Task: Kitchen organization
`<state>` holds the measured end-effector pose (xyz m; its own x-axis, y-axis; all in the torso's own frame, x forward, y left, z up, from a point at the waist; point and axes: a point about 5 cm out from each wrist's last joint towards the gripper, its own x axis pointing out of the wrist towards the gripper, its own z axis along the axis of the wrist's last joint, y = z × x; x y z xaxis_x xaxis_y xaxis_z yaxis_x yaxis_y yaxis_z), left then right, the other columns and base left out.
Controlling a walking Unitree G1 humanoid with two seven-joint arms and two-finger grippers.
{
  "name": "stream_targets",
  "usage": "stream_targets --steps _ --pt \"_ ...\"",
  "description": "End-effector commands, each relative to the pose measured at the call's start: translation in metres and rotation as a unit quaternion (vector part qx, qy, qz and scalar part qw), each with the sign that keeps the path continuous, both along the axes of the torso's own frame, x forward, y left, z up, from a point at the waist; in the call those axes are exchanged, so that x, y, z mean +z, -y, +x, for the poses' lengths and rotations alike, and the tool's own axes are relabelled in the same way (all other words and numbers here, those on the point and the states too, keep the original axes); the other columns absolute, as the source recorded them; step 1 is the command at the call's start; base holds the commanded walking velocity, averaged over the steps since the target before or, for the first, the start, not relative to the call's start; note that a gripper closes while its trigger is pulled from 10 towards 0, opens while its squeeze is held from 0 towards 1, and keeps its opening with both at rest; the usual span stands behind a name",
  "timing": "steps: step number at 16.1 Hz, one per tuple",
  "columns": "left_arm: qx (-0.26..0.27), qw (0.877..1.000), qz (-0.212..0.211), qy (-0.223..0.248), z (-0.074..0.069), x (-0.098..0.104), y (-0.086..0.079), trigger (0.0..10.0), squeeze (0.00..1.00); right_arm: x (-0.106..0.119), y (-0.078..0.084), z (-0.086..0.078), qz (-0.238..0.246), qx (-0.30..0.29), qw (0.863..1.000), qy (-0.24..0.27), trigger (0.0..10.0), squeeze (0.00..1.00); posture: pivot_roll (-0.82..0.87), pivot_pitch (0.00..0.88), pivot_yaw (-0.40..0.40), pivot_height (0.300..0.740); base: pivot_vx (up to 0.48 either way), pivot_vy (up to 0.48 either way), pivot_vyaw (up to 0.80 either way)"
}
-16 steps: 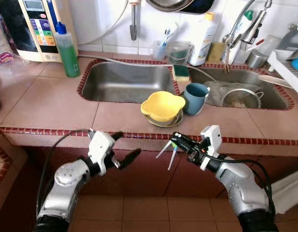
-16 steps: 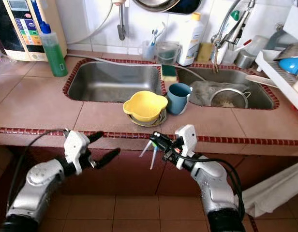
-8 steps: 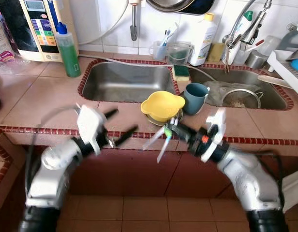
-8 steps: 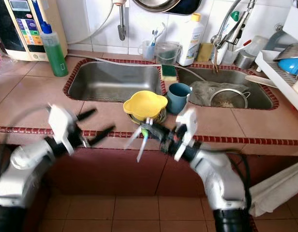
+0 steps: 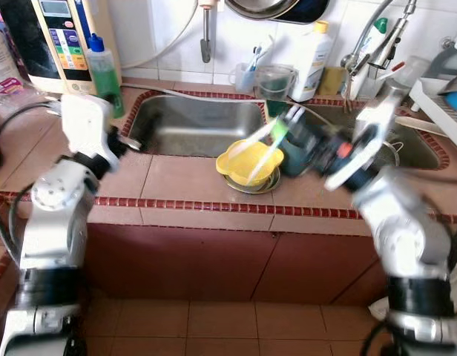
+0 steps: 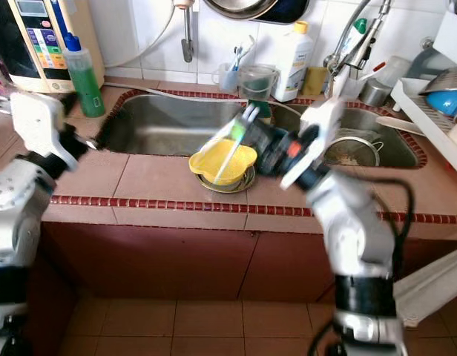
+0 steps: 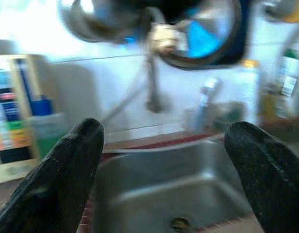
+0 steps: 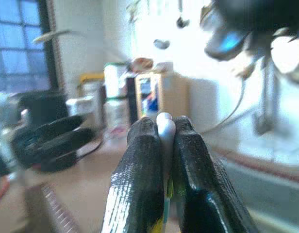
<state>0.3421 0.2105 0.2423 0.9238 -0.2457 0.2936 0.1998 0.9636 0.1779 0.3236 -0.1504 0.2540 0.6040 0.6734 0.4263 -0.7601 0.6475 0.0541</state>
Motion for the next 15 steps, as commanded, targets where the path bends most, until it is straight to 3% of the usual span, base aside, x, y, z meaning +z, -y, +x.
stream_targets --steps 1,3,6,9,11,14,15 --pt "0.029 0.999 -0.008 0.015 0.005 0.008 -0.003 10.0 0.0 0.006 0.01 0.005 0.018 -0.041 0.999 0.009 10.0 0.0 -0.05 0.0 -0.032 0.74 0.0 0.0 0.0" --pt "0.05 0.999 -0.017 0.014 0.011 0.008 -0.001 10.0 0.0 0.01 0.019 0.012 0.046 -0.097 0.994 0.01 10.0 0.0 -0.05 0.0 -0.03 0.74 0.0 0.0 0.0" --pt "0.06 0.998 -0.035 0.002 0.02 0.002 0.02 10.0 0.0 0.007 0.032 0.017 0.059 -0.212 0.975 0.017 10.0 0.0 -0.05 0.0 -0.022 0.74 0.0 0.0 0.0" --pt "0.023 0.999 -0.029 0.005 0.02 0.003 0.048 10.0 0.0 0.005 0.036 0.017 0.032 -0.295 0.954 0.034 10.0 0.0 -0.06 0.0 -0.005 0.74 0.0 0.0 0.0" --pt "-0.002 1.0 -0.022 0.012 0.015 0.003 0.054 10.0 0.0 0.005 0.036 0.012 0.011 -0.33 0.942 0.055 10.0 0.0 -0.07 0.0 0.004 0.74 0.0 0.0 0.0" --pt "-0.024 0.999 -0.026 0.016 0.005 0.0 0.051 10.0 0.0 0.004 0.034 0.006 0.014 -0.328 0.943 0.059 10.0 0.0 -0.08 0.0 0.011 0.74 0.0 0.0 0.0" --pt "-0.027 0.999 -0.024 0.013 0.0 -0.003 0.047 10.0 0.0 0.003 0.029 0.002 0.016 -0.308 0.949 0.061 10.0 0.0 -0.08 0.0 0.012 0.74 0.0 0.0 0.0"
